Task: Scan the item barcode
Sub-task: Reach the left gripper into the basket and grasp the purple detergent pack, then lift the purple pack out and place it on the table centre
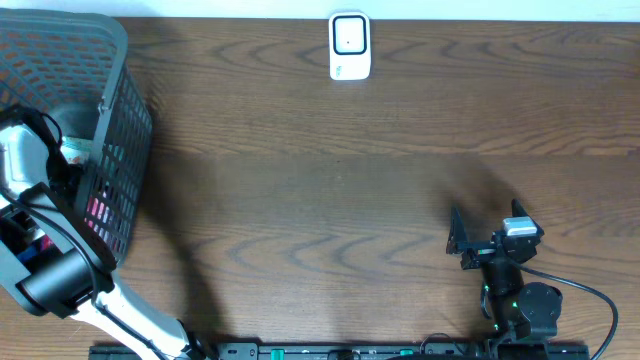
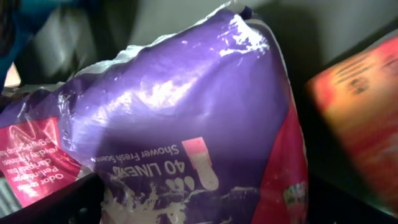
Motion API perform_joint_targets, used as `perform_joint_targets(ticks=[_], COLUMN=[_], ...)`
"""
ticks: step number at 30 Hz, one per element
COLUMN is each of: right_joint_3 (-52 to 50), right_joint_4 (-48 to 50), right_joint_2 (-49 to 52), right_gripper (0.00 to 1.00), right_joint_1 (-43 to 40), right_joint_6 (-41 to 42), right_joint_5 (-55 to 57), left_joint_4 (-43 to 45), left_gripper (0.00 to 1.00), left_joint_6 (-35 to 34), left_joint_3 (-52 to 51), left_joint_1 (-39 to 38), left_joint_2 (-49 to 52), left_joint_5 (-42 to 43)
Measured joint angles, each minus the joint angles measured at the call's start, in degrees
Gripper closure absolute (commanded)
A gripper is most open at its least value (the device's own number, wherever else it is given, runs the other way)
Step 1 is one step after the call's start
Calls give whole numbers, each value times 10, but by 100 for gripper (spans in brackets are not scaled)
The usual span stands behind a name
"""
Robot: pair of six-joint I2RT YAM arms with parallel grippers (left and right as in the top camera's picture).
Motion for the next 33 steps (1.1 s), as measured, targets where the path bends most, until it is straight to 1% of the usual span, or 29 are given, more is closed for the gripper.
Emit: perform_joint_targets(ticks=[1, 2, 4, 6, 7, 12, 16, 21, 26, 30, 33], right_joint_3=[0, 0, 0, 0, 0, 0, 0, 0, 0, 0, 0], right_joint_4=[0, 0, 0, 0, 0, 0, 0, 0, 0, 0, 0], right_joint_2=[0, 0, 0, 0, 0, 0, 0, 0, 0, 0, 0], right_gripper=[1, 1, 1, 1, 1, 1, 1, 1, 1, 1, 1], right_joint_1=[0, 0, 0, 0, 0, 0, 0, 0, 0, 0, 0], right_joint_6=[0, 0, 0, 0, 0, 0, 0, 0, 0, 0, 0], right_joint_5=[0, 0, 0, 0, 0, 0, 0, 0, 0, 0, 0], left_joint_4=[-5, -9, -16, -30, -40, -85, -113, -115, -67, 7, 50], left_gripper=[34, 55, 75, 90, 92, 93, 92, 93, 93, 93, 93], left_joint_6=[6, 16, 35, 48, 57, 71, 72, 71, 43, 23, 13], left_joint_3=[-1, -1, -1, 1, 7, 50, 110, 188, 229, 233, 234], left_joint_1=[0, 0, 0, 0, 0, -1, -2, -2, -2, -2, -5], left_joint_2=[0, 0, 0, 0, 0, 0, -5, -56, -147, -233, -293], left_joint_5=[2, 3, 5, 6, 7, 32, 54, 107, 156, 189, 232])
